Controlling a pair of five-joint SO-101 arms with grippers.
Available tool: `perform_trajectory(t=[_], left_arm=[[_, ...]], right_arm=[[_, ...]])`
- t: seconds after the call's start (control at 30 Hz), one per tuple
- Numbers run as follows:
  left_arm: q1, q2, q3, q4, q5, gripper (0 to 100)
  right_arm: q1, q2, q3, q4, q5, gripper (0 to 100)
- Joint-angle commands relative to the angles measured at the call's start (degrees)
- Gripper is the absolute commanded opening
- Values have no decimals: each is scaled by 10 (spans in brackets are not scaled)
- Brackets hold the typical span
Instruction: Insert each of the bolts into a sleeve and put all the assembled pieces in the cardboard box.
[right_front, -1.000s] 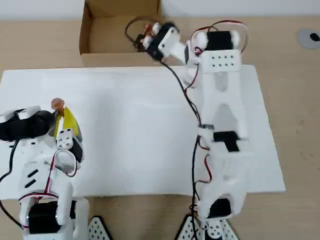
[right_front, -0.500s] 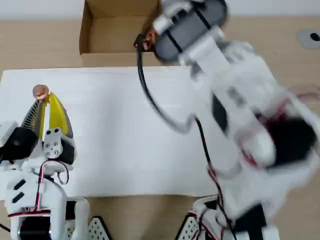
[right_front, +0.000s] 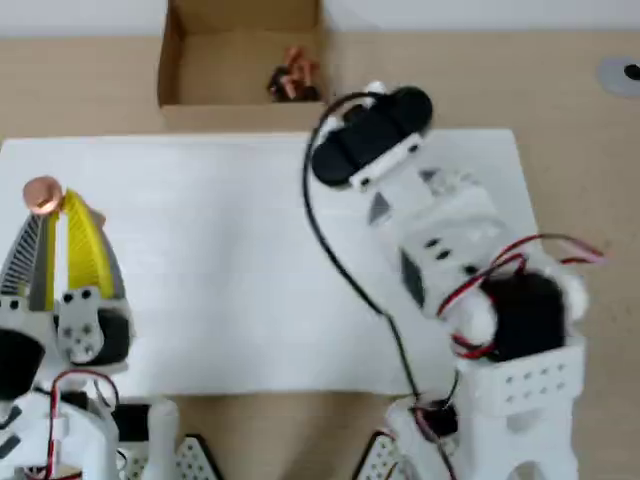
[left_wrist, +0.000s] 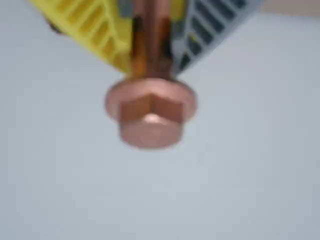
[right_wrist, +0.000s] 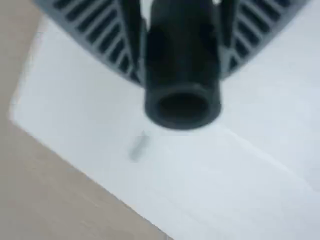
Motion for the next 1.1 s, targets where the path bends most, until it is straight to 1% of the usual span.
perform_trajectory(t=[0.0,0.17,0.23,0.4,0.47,0.6,0.8,0.87,0.97,1.07], left_arm=[[2,0,-30,-7,-5,9],[-29,-2,-14,-45,-1,10],[-31,-2,0,-62,-1,10],[-31,-2,16,-65,3,10],[-31,-2,22,-67,24,9],[-25,-1,37,-68,44,9],[50,0,75,-69,43,9],[80,0,93,-81,41,7],[112,0,109,-105,39,6],[147,1,113,-104,19,6]], right_arm=[[-58,-80,128,-115,-95,10],[-159,-191,294,-257,-103,10],[-191,-238,356,-323,-104,10],[-260,-351,484,-487,-107,10],[-282,-389,524,-539,-105,10],[-320,-442,579,-577,-105,10],[-371,-486,625,-580,-106,10],[-385,-495,640,-593,-106,10],[-391,-509,663,-627,-106,10],[-391,-516,686,-646,-106,10]])
